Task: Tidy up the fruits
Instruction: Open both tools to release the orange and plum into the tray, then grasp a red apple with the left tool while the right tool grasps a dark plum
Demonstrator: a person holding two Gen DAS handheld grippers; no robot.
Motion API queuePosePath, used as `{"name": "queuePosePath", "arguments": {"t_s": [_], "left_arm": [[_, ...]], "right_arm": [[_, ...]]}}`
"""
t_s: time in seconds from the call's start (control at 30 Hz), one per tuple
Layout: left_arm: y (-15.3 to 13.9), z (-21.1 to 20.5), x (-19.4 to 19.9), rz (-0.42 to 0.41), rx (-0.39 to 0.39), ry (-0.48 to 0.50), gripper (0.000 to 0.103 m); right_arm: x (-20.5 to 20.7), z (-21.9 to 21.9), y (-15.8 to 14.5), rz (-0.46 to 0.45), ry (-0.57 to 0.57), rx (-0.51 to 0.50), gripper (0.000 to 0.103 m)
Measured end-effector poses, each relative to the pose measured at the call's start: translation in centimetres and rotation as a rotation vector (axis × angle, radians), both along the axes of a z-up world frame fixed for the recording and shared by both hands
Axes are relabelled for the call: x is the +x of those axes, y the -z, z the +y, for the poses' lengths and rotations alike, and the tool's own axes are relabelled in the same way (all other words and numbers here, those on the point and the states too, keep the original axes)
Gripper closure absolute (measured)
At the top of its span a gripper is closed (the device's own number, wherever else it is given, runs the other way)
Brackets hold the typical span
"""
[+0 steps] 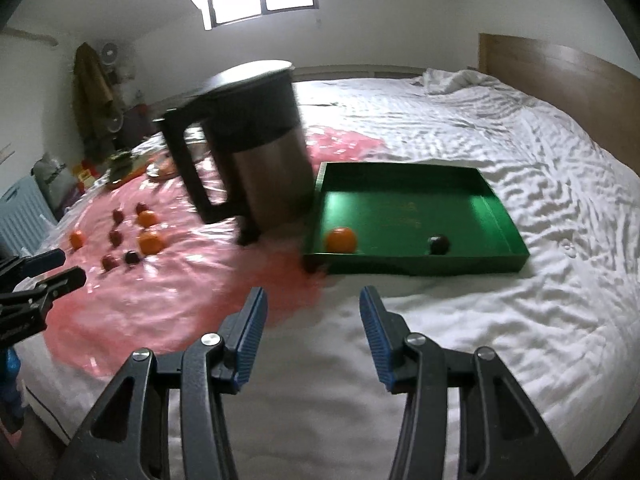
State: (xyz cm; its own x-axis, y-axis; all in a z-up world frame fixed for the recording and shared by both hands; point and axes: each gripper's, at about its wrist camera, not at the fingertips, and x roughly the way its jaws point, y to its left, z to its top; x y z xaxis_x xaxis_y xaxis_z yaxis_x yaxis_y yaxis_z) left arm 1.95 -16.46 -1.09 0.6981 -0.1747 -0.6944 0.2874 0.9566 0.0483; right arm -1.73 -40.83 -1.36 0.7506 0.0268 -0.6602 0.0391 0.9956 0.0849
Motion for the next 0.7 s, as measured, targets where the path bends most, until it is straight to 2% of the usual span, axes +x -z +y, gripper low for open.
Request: {"name": "queuePosePath", "arguments": {"t_s": [0.3, 0.53, 0.7], "left_arm": [[2.0, 8.1, -0.7, 0.016, -0.015, -0.117, 0.048], [3.6, 12.6, 0.0, 0.039, -0.034, -0.179, 0.048], [4.6, 14.3, 1.4, 0.067, -0.065, -0.19, 0.048]], "right_arm": [[-0.1, 7.9, -0.3, -0.042, -0.129, 0.024, 0.04], [2.1, 13.9, 0.9, -0.014, -0.262, 0.049, 0.04], [4.4, 17.8, 2.2, 0.019, -0.351, 0.056, 0.04]]}}
